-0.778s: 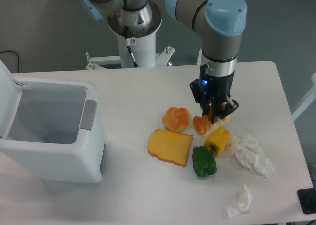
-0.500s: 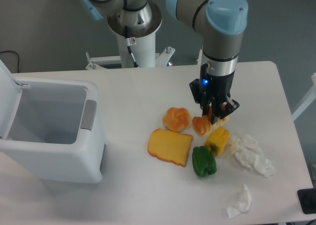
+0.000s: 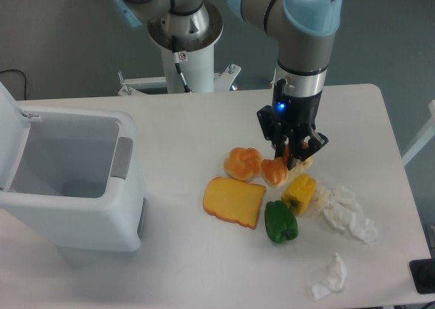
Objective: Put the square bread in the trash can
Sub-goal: 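Lower the gripper onto the small bread roll beside the orange bun, then close the gripper on the bread roll and lift it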
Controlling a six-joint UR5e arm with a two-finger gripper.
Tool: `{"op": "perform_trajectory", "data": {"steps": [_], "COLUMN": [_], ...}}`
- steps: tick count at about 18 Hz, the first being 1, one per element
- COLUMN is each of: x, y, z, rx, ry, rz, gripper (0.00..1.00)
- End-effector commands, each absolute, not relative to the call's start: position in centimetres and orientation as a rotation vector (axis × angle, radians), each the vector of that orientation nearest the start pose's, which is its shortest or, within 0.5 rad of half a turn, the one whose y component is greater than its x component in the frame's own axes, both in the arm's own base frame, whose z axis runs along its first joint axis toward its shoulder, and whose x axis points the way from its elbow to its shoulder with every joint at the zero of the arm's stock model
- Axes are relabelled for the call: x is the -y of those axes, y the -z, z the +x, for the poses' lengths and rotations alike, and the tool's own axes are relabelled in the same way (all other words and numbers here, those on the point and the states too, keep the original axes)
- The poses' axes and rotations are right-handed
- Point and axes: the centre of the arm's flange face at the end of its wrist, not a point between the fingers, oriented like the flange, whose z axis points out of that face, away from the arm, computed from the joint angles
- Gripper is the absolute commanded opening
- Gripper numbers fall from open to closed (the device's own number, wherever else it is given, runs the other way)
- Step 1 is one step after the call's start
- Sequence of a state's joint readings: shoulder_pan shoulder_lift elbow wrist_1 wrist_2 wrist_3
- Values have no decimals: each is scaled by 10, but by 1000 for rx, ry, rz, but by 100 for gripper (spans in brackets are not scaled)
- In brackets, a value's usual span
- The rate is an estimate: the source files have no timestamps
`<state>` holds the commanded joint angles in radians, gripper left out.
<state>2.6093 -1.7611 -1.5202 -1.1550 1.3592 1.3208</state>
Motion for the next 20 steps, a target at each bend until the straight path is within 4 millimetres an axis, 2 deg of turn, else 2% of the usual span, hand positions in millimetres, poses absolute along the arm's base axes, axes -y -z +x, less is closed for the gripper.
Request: {"op": "perform_trajectory", "data": {"steps": [4, 12, 14, 17, 20], "x": [-431, -433, -436, -446, -456], "y": [-472, -500, -511, -517, -527], "z": [-420, -402, -396, -386, -372], "rx": [-435, -309, -248, -183, -44], "ry": [-237, -175, -141, -65, 8], "rz": [-2774, -2676, -2626, -2559, -2522], "gripper": [33, 33, 33, 33, 33]}}
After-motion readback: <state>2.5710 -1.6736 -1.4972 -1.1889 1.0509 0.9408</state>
